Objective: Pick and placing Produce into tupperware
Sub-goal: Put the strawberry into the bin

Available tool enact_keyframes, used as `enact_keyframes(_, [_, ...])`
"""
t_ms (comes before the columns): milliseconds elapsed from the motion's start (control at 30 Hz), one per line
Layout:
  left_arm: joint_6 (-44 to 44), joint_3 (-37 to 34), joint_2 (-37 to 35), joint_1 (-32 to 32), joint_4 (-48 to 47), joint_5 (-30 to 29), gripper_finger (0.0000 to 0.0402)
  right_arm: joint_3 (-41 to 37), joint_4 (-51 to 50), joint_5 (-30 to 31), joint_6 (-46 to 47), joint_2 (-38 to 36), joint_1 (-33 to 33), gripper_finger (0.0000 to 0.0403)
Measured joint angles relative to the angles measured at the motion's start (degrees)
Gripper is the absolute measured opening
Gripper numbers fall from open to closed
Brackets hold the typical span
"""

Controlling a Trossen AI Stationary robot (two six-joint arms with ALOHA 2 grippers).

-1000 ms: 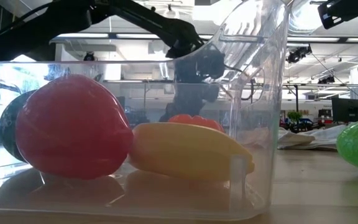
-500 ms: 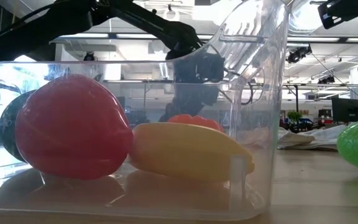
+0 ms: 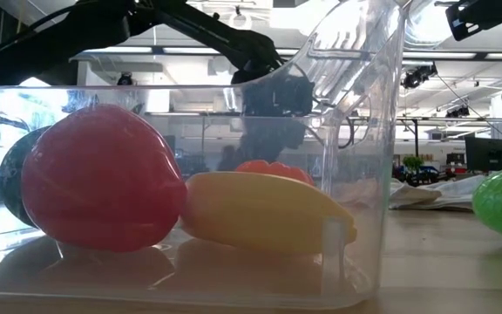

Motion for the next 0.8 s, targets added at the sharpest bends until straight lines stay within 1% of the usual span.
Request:
enact_keyframes(100, [0.0, 0.0, 0.0, 0.0, 0.4, 0.2, 0.0188, 0.0, 0.0, 0.0, 0.0, 0.0, 0.0, 0.0016])
enact_keyframes(233, [-0.1, 0.0, 0.0, 0.0, 0.4, 2.6, 0.0188, 0.0, 0.0, 0.0, 0.0, 0.0, 0.0, 0.0016])
enact_keyframes(367, [-0.1, 0.0, 0.0, 0.0, 0.4, 3.2, 0.0189, 0.0, 0.0, 0.0, 0.0, 0.0, 0.0, 0.0016])
enact_keyframes(500, [-0.1, 0.0, 0.0, -0.3, 0.4, 5.5, 0.0189, 0.0, 0.0, 0.0, 0.0, 0.0, 0.0, 0.0016])
enact_keyframes(800, [0.5, 0.0, 0.0, -2.1, 0.4, 6.0, 0.0189, 0.0, 0.0, 0.0, 0.0, 0.0, 0.0, 0.0016])
